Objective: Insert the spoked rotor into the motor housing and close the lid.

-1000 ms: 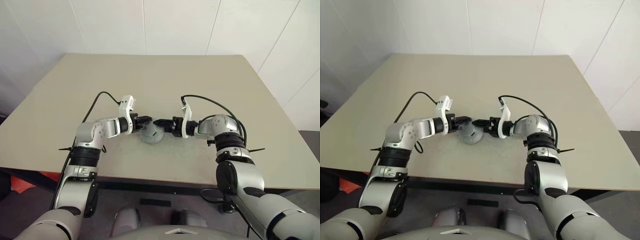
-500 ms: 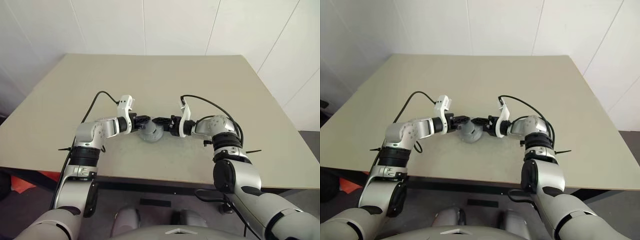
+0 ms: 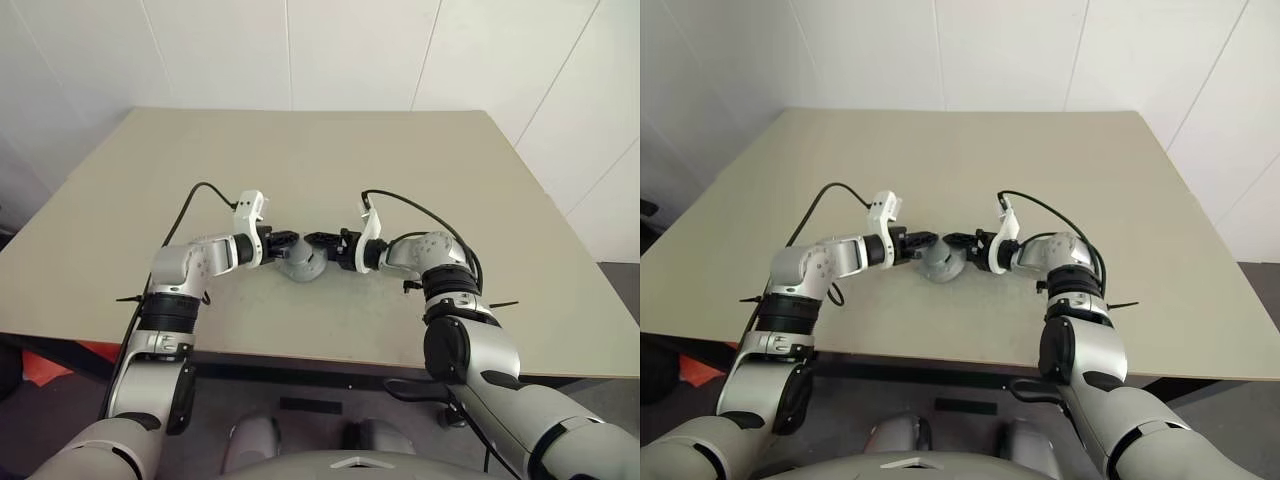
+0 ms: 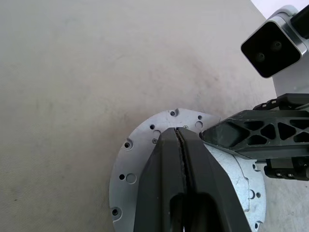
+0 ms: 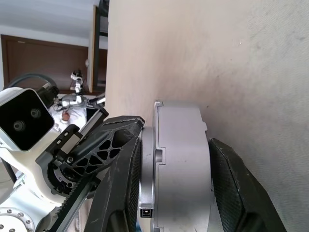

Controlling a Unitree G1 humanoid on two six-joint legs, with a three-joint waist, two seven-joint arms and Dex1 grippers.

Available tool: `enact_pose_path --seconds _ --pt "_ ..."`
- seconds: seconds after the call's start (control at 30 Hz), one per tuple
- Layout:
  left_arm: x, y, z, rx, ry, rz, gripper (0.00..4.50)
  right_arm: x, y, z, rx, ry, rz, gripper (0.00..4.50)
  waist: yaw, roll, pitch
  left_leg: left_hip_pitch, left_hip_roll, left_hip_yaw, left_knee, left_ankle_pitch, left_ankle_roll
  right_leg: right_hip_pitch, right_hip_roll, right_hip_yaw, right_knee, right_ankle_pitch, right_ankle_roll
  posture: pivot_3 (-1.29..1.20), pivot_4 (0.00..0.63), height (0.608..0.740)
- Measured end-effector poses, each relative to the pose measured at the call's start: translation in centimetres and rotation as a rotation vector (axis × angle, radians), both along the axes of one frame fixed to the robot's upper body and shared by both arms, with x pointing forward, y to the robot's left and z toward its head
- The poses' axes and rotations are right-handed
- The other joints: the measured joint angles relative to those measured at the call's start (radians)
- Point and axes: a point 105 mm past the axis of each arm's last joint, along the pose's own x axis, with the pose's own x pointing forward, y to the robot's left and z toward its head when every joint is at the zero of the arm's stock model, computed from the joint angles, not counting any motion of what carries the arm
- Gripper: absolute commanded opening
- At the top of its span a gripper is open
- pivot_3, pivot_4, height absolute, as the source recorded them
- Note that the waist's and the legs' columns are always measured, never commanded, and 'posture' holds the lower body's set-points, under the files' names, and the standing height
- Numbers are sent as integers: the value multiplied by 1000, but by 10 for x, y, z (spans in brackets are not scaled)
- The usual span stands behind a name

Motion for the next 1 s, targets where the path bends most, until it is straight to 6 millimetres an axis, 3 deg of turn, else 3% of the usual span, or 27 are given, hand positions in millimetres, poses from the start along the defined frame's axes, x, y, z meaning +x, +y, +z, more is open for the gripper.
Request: enact_pose_path --seconds 0.23,0.5,0.83,0.97,1.0 --pt "13 18 -1 -76 -21 124 0 6 3 5 2 -13 -19 2009 0 0 1 -4 0 0 1 0 0 -4 0 0 1 0 0 0 0 740" --pt "24 51 19 -189 -98 275 0 13 1 14 34 -37 -59 2009 10 0 1 -19 0 -1 5 2 4 -17 0 0 3 3 3 0 0 740" --pt "26 56 23 -205 -113 304 0 14 0 11 17 -42 -63 2009 14 0 1 -19 0 -1 6 1 4 -17 0 0 4 3 3 0 0 740" --pt "27 57 23 -204 -119 312 0 13 -2 10 -8 -63 -43 1206 23 0 1 -19 0 -1 6 1 4 -17 0 0 5 3 3 0 0 740" --pt "27 57 23 -204 -122 316 0 13 -2 11 -12 -72 -37 1182 24 0 0 -19 0 -1 6 1 4 -17 0 0 5 3 3 0 0 740"
